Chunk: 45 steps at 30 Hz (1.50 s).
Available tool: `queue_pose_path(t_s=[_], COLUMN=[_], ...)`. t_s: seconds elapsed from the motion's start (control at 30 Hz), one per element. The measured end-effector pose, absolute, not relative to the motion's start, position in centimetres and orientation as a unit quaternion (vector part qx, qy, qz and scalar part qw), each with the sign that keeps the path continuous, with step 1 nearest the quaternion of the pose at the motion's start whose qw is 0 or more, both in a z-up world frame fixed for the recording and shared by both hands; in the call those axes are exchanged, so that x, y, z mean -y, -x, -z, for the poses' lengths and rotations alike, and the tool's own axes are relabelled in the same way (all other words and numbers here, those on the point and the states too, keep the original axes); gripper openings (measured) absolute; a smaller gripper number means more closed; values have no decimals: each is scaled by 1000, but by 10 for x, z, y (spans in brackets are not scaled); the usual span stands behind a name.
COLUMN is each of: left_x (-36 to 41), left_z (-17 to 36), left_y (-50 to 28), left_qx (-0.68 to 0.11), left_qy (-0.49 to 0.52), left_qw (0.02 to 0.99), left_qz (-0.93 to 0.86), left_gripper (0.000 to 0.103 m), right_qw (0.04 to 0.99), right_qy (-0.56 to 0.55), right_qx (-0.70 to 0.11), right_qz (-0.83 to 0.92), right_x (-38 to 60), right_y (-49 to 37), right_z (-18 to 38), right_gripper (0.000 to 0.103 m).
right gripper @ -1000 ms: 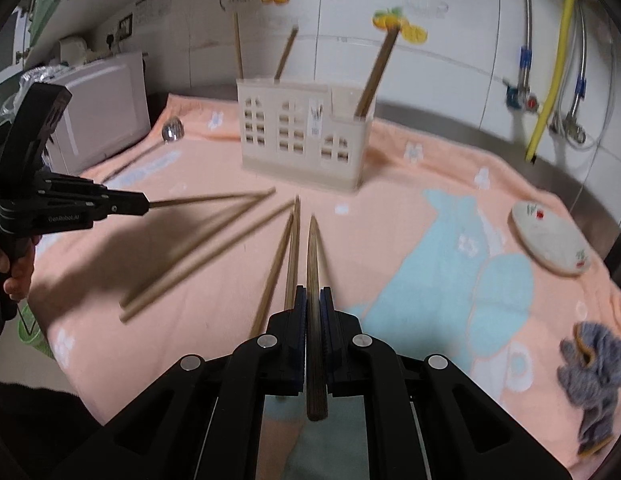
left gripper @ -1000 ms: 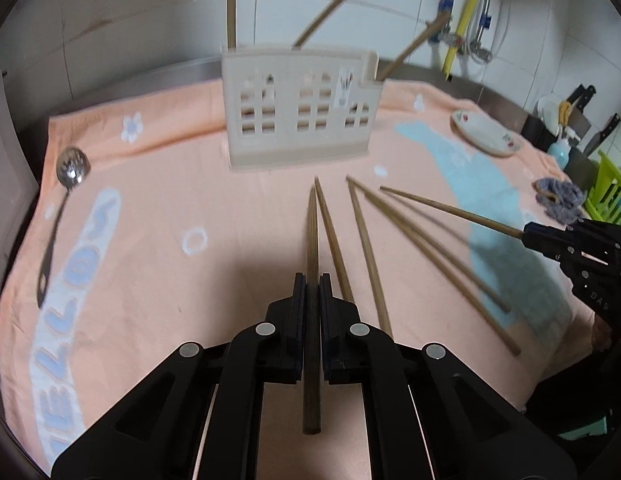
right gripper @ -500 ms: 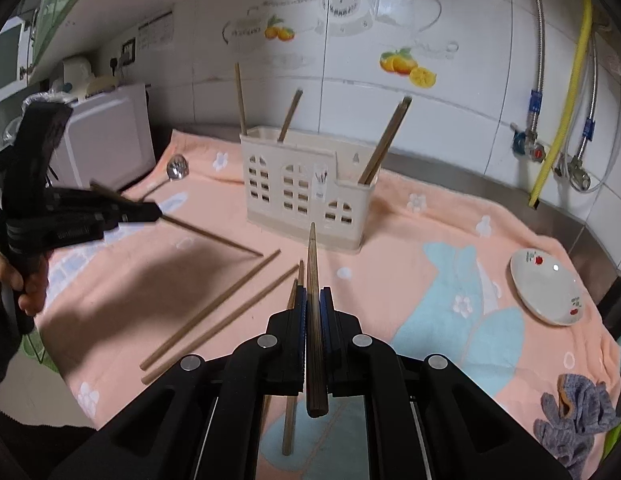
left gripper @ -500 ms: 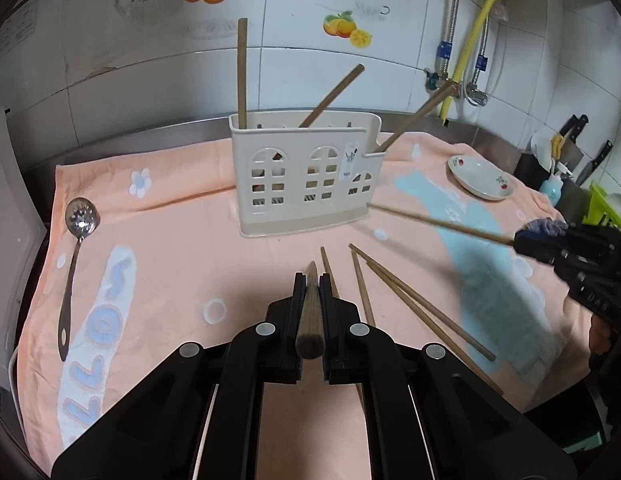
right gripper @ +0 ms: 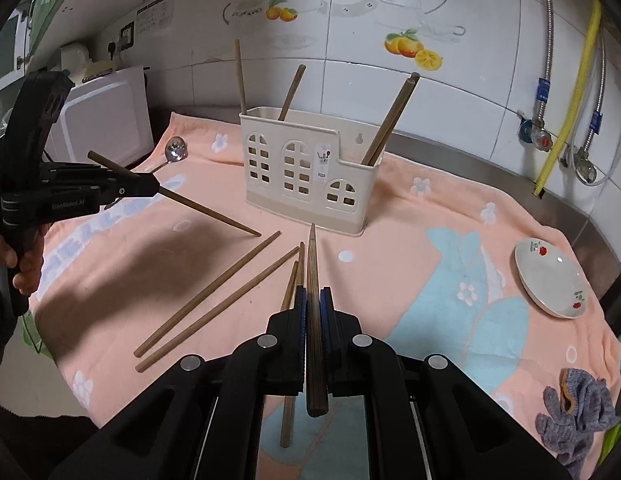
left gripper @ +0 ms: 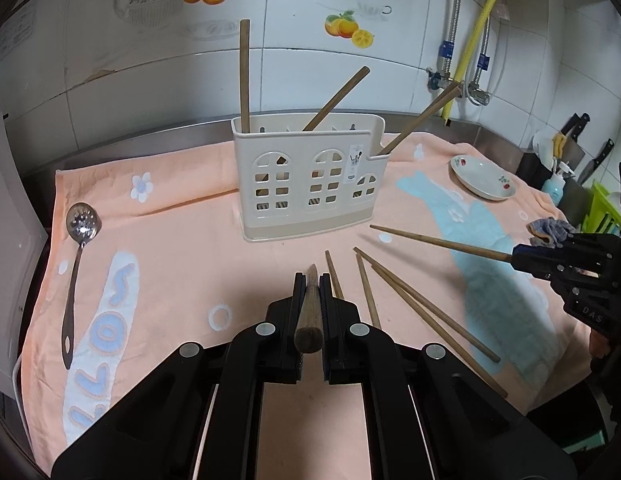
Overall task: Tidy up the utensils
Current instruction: 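Lift the left tool's chopstick off the towel while the right tool lifts its chopstick, then carry both held chopsticks over the white holder and lower them into it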
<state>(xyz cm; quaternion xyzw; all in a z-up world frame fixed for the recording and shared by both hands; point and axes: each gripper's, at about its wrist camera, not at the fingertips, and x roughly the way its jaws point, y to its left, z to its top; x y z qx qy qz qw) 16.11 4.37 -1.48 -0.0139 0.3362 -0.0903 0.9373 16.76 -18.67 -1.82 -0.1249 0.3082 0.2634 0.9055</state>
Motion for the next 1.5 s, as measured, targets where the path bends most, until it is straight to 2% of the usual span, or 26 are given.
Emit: queue_pose_path(t_s=[0.23, 0.53, 0.9, 1.23, 1.5], left_x=[-45, -44, -39, -30, -32], left_z=[15, 4, -71, -148, -155], left_y=[-163, -165, -174, -203, -244], left_qx=[-338, -326, -256, -183, -179], left_qy=[12, 7, -22, -43, -47], left_qw=[937, 941, 962, 978, 981], left_qz=[91, 89, 92, 87, 62], left_gripper=[5, 5, 5, 5, 5], right_qw=[913, 924, 918, 906, 912], right_qy=[82, 79, 90, 76, 100], right_qx=[-301, -269, -259, -274, -269], right_qz=[-263, -260, -287, -314, -294], right_x=[190, 186, 188, 198, 197], right_y=[-171, -177, -206, -224, -239], right_z=[22, -5, -74, -106, -123], right_gripper=[7, 7, 7, 7, 7])
